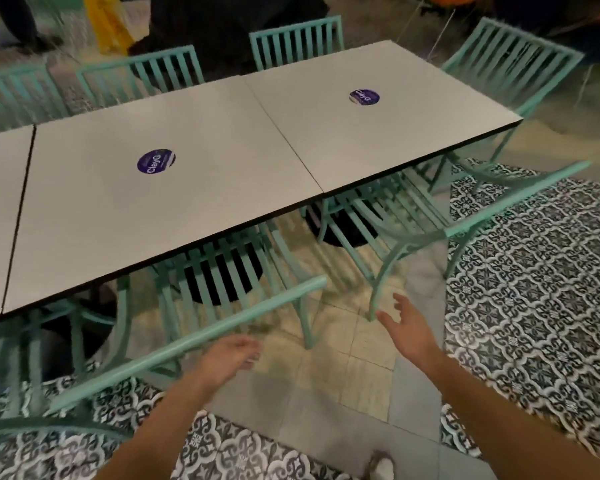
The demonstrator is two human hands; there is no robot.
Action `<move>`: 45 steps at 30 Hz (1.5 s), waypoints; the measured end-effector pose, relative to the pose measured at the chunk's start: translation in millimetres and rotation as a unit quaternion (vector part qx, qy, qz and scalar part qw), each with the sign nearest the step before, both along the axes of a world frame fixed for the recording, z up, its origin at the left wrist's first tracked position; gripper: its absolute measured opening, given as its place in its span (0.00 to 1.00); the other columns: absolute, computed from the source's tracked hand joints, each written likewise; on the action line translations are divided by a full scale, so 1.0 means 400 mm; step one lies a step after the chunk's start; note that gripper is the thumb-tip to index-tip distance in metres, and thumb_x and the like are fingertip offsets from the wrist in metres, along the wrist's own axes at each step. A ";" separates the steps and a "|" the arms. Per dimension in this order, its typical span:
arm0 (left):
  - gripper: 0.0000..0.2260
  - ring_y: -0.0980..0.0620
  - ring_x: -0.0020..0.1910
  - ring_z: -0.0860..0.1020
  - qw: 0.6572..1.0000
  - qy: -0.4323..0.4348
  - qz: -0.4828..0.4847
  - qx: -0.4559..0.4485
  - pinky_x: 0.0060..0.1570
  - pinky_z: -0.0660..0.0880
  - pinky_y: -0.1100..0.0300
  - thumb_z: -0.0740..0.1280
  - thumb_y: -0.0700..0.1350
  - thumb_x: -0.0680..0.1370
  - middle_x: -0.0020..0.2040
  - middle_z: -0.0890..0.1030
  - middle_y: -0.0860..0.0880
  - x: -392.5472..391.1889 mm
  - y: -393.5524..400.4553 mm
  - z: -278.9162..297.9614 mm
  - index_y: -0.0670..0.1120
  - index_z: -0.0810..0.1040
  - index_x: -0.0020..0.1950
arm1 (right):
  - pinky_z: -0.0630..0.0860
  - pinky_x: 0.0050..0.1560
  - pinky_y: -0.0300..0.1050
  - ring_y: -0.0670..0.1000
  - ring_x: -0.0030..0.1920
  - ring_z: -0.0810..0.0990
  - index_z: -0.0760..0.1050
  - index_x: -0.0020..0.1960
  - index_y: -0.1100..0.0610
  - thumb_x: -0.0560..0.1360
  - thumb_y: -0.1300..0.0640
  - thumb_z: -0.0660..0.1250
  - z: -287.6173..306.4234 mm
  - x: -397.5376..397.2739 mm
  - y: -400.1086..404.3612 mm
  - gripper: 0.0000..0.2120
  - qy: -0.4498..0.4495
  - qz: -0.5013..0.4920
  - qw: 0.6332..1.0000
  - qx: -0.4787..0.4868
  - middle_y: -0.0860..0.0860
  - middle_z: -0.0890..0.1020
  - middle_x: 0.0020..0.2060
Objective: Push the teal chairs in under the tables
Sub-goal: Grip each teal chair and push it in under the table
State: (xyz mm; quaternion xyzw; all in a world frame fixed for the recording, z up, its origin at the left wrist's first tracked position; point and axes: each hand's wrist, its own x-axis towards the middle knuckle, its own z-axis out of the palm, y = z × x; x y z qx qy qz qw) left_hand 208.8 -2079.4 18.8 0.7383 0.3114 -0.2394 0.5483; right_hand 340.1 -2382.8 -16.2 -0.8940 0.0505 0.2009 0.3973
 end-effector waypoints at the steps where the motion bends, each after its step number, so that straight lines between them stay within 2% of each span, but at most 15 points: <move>1: 0.05 0.51 0.51 0.80 0.998 -0.021 -0.043 0.032 0.53 0.75 0.62 0.68 0.50 0.78 0.50 0.83 0.49 0.028 -0.038 0.017 0.50 0.80 0.50 | 0.66 0.62 0.44 0.54 0.64 0.72 0.63 0.74 0.57 0.77 0.47 0.65 0.005 0.005 -0.047 0.29 -0.023 0.023 0.999 -0.031 0.56 0.72 0.67; 2: 0.06 0.53 0.50 0.80 0.993 -0.040 -0.089 0.070 0.51 0.76 0.64 0.68 0.50 0.78 0.50 0.83 0.51 0.062 -0.077 0.028 0.50 0.81 0.50 | 0.66 0.64 0.46 0.55 0.65 0.71 0.62 0.74 0.57 0.77 0.47 0.65 0.012 0.018 -0.096 0.30 -0.042 0.046 0.996 -0.058 0.56 0.72 0.68; 5: 0.08 0.54 0.49 0.80 0.960 -0.067 -0.206 0.178 0.52 0.74 0.60 0.66 0.51 0.79 0.49 0.83 0.51 0.167 -0.208 0.058 0.50 0.82 0.51 | 0.67 0.66 0.51 0.57 0.68 0.67 0.61 0.75 0.55 0.77 0.45 0.64 0.024 0.068 -0.242 0.30 -0.082 0.101 0.985 -0.111 0.55 0.69 0.70; 9: 0.11 0.51 0.50 0.79 0.903 -0.091 -0.317 0.275 0.53 0.75 0.55 0.61 0.50 0.81 0.52 0.82 0.48 0.348 -0.438 0.076 0.47 0.79 0.56 | 0.66 0.66 0.49 0.56 0.69 0.66 0.59 0.76 0.55 0.78 0.43 0.61 0.074 0.150 -0.455 0.30 -0.127 0.121 0.969 -0.173 0.53 0.67 0.71; 13: 0.10 0.49 0.49 0.79 0.864 -0.149 -0.346 0.335 0.50 0.76 0.54 0.60 0.53 0.80 0.49 0.80 0.51 0.521 -0.653 0.100 0.49 0.76 0.52 | 0.64 0.67 0.48 0.56 0.69 0.65 0.59 0.75 0.53 0.78 0.43 0.60 0.114 0.259 -0.640 0.29 -0.155 0.102 0.961 -0.204 0.53 0.68 0.70; 16: 0.11 0.51 0.48 0.79 0.849 -0.216 -0.330 0.353 0.47 0.78 0.53 0.61 0.55 0.79 0.50 0.80 0.51 0.636 -0.787 0.113 0.52 0.77 0.57 | 0.65 0.69 0.50 0.55 0.69 0.66 0.59 0.75 0.52 0.78 0.42 0.60 0.139 0.349 -0.742 0.30 -0.166 0.092 0.958 -0.216 0.52 0.68 0.70; 22: 0.20 0.49 0.54 0.76 0.783 -0.282 -0.348 0.433 0.50 0.76 0.53 0.60 0.56 0.79 0.56 0.76 0.49 0.882 -0.957 0.079 0.49 0.71 0.67 | 0.61 0.71 0.52 0.55 0.71 0.62 0.52 0.77 0.51 0.78 0.42 0.59 0.162 0.587 -0.851 0.32 -0.205 0.109 0.946 -0.228 0.51 0.63 0.73; 25: 0.21 0.49 0.56 0.76 0.785 -0.263 -0.356 0.434 0.52 0.76 0.52 0.59 0.59 0.80 0.60 0.75 0.50 1.003 -1.015 0.028 0.49 0.70 0.68 | 0.59 0.73 0.53 0.54 0.73 0.59 0.52 0.78 0.51 0.78 0.40 0.57 0.150 0.709 -0.895 0.33 -0.219 0.130 0.939 -0.232 0.51 0.61 0.74; 29: 0.23 0.49 0.54 0.76 0.789 -0.224 -0.369 0.437 0.48 0.77 0.53 0.56 0.60 0.80 0.60 0.74 0.50 1.100 -1.101 -0.008 0.49 0.69 0.69 | 0.56 0.74 0.53 0.55 0.74 0.57 0.53 0.77 0.51 0.78 0.40 0.56 0.147 0.848 -0.955 0.32 -0.216 0.178 0.929 -0.242 0.52 0.60 0.74; 34: 0.24 0.50 0.60 0.73 0.813 -0.180 -0.358 0.423 0.54 0.75 0.54 0.55 0.60 0.81 0.64 0.71 0.51 1.155 -1.162 -0.019 0.51 0.64 0.73 | 0.51 0.75 0.50 0.54 0.75 0.54 0.54 0.77 0.51 0.78 0.41 0.57 0.134 0.985 -1.001 0.31 -0.225 0.240 0.910 -0.250 0.51 0.59 0.75; 36: 0.23 0.50 0.59 0.74 0.830 -0.145 -0.327 0.428 0.53 0.74 0.55 0.55 0.60 0.81 0.65 0.71 0.51 1.180 -1.185 -0.030 0.51 0.64 0.73 | 0.50 0.75 0.51 0.54 0.75 0.53 0.55 0.77 0.50 0.79 0.41 0.57 0.123 1.061 -1.014 0.30 -0.225 0.289 0.895 -0.256 0.52 0.59 0.75; 40: 0.18 0.48 0.51 0.77 0.855 -0.093 -0.266 0.435 0.48 0.75 0.54 0.57 0.57 0.80 0.55 0.76 0.50 1.181 -1.199 -0.059 0.49 0.71 0.64 | 0.49 0.75 0.59 0.52 0.77 0.49 0.56 0.76 0.48 0.80 0.43 0.55 0.097 1.171 -1.035 0.26 -0.191 0.367 0.872 -0.262 0.50 0.56 0.76; 43: 0.15 0.46 0.54 0.77 0.883 -0.043 -0.201 0.421 0.52 0.76 0.51 0.57 0.52 0.80 0.56 0.76 0.49 1.162 -1.199 -0.062 0.50 0.73 0.64 | 0.49 0.74 0.65 0.53 0.77 0.49 0.58 0.75 0.47 0.81 0.44 0.53 0.064 1.221 -1.059 0.23 -0.170 0.393 0.869 -0.248 0.49 0.57 0.76; 45: 0.13 0.45 0.56 0.76 0.881 -0.023 -0.182 0.436 0.52 0.74 0.51 0.56 0.50 0.81 0.58 0.76 0.49 1.160 -1.201 -0.063 0.50 0.72 0.64 | 0.50 0.73 0.66 0.53 0.76 0.51 0.59 0.74 0.46 0.81 0.45 0.54 0.041 1.242 -1.072 0.22 -0.164 0.392 0.875 -0.231 0.49 0.59 0.74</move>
